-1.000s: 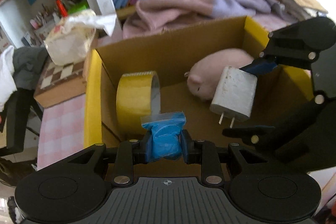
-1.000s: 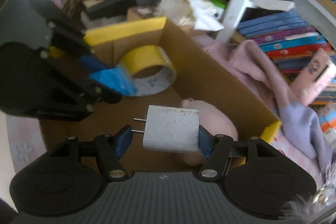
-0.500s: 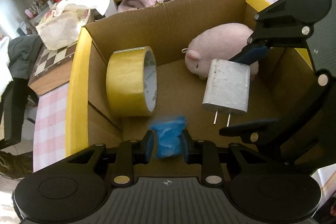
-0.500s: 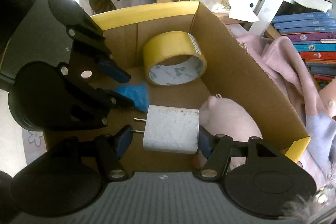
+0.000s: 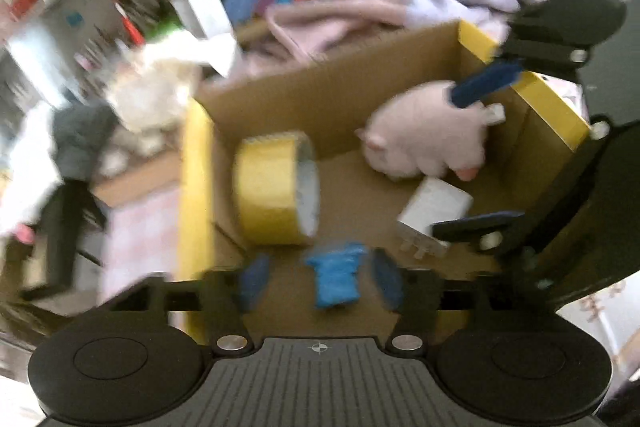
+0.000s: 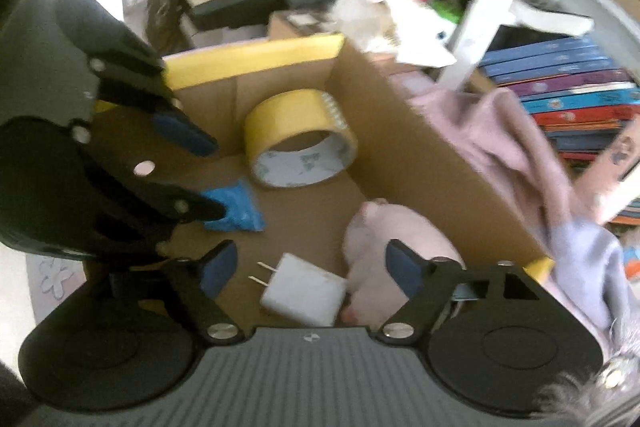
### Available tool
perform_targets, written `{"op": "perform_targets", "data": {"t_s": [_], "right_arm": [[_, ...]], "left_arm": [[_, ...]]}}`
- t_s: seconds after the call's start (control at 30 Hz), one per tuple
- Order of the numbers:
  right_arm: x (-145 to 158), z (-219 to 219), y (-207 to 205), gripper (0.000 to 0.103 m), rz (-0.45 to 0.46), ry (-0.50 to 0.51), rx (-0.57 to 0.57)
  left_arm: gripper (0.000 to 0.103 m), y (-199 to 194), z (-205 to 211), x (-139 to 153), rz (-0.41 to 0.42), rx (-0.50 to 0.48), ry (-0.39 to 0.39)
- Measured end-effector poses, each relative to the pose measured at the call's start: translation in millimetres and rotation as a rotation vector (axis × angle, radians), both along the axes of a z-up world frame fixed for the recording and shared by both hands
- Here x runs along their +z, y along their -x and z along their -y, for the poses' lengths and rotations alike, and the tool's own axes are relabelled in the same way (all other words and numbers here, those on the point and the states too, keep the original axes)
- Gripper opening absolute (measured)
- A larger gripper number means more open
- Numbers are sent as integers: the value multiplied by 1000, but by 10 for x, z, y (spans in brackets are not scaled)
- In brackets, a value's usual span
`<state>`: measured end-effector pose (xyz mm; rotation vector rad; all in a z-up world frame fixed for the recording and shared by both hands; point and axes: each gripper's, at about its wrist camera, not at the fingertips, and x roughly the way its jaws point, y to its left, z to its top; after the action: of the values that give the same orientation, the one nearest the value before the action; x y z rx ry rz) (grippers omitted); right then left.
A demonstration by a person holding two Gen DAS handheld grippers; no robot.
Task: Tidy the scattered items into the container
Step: 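Lower blue bag into yellow box and open left gripper while right releases charger inside, then raise both open grippers up out of the yellow box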
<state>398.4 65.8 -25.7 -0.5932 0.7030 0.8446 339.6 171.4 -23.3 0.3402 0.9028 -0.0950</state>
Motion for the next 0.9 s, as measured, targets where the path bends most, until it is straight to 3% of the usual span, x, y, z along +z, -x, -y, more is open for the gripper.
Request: {"op": "perform_targets", "data": {"t_s": [0.07,0.2,0.5,0.9], "right_arm": [[60,118,22,84,2,-41,-49],[215,330,136,85,0,-123,-131],[577,582,632,84,132,-199,-217],[838,1020,1433,84,222,-326,-367]], "left_arm": [[83,97,-16,109,55,-4,-2],[84,260,-10,283,108,-15,22],[89,768,152,592,264,9,10],[93,1556,206,800,336,101,81]]}}
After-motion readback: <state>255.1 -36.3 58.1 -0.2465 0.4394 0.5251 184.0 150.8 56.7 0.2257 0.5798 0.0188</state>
